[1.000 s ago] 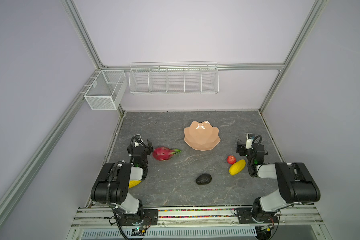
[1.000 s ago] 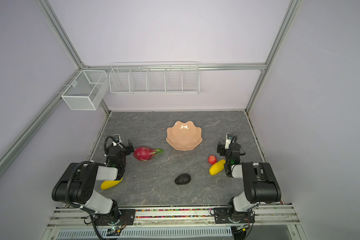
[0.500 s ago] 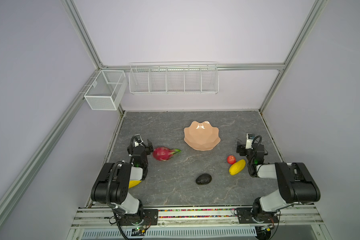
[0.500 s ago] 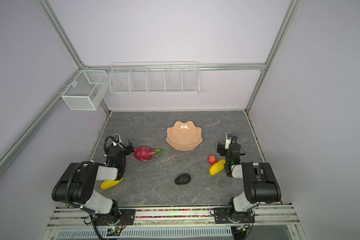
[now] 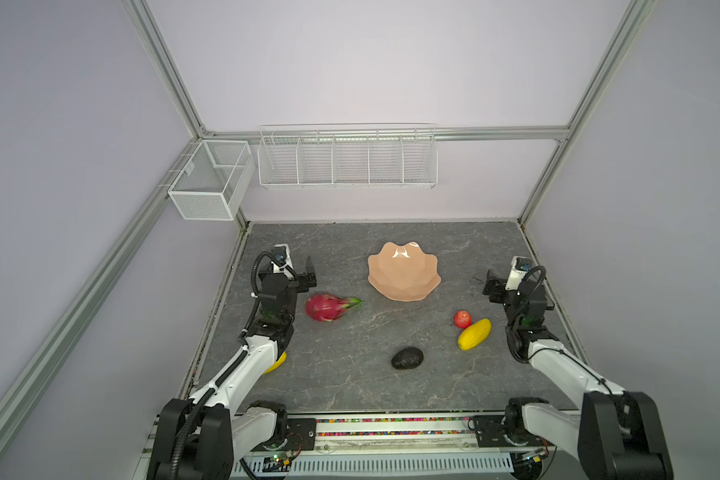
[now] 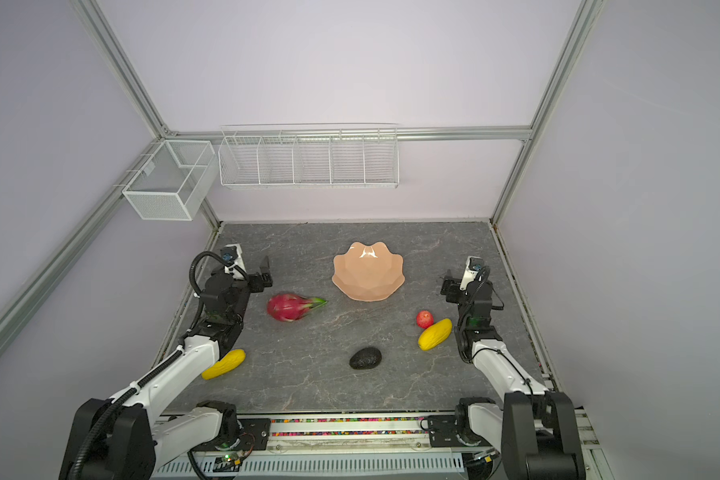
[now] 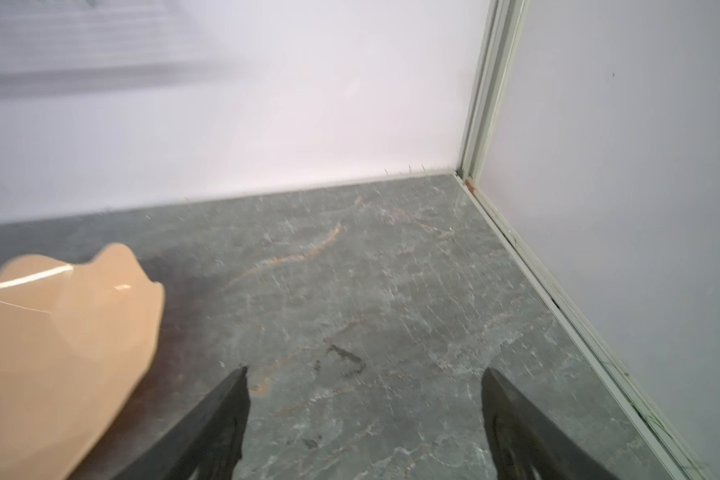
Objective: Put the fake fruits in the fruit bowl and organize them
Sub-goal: 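Lower the left gripper onto the dragon fruit while the right gripper nears the bowl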
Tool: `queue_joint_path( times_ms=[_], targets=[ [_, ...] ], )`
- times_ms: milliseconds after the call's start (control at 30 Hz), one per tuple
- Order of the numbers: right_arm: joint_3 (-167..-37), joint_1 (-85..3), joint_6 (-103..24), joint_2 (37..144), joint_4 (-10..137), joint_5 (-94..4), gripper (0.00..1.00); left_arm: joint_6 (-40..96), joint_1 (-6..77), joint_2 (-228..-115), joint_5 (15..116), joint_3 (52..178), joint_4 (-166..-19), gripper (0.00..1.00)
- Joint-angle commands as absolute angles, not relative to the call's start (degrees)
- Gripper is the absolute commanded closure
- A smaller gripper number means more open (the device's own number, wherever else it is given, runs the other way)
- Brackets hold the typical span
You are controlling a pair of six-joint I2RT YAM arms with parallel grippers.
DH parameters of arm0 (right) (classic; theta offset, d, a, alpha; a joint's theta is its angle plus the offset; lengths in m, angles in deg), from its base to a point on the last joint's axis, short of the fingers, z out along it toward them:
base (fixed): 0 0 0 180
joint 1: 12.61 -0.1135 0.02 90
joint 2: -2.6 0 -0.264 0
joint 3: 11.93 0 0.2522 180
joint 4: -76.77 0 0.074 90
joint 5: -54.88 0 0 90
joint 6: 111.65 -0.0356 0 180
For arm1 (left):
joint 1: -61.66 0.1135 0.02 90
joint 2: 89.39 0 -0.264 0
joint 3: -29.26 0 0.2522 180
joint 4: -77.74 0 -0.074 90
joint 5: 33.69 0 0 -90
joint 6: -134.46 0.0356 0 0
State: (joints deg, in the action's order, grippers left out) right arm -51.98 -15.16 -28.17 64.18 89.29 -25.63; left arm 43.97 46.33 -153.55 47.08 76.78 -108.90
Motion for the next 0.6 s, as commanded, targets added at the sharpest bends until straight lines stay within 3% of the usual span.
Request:
queue_joint_path(
  times_ms=[0,100,233,367,467,567],
  targets=[
    [-54.85,-18.93,-31.17,60.1,75.7,-37.34,0.12,44.57,43.19,-154.71,62.27,81.3,-93.54,0.01],
    [-56.25,-24.0,-30.91,59.21,70.5,-46.01,0.12,50.07,37.57,-157.75,68.53,85.01,-86.75,0.01],
    [-55.37,-33.69,-32.14,57.57,67.72,-48.92,0.12,50.19,31.56,-161.24,57.15,90.63,-76.34,0.01],
    [-53.88,-40.45,-32.74,56.32,67.75,-47.91,0.12,35.71,30.95,-163.18,38.89,96.03,-65.79,0.01],
    [-53.78,-42.85,-31.75,56.87,68.23,-48.42,0.12,25.82,30.72,-163.07,35.91,97.07,-59.77,0.01],
    [-55.26,-44.49,-30.31,58.43,67.14,-49.86,0.12,26.56,30.92,-163.18,35.47,97.03,-56.91,0.01]
  ],
)
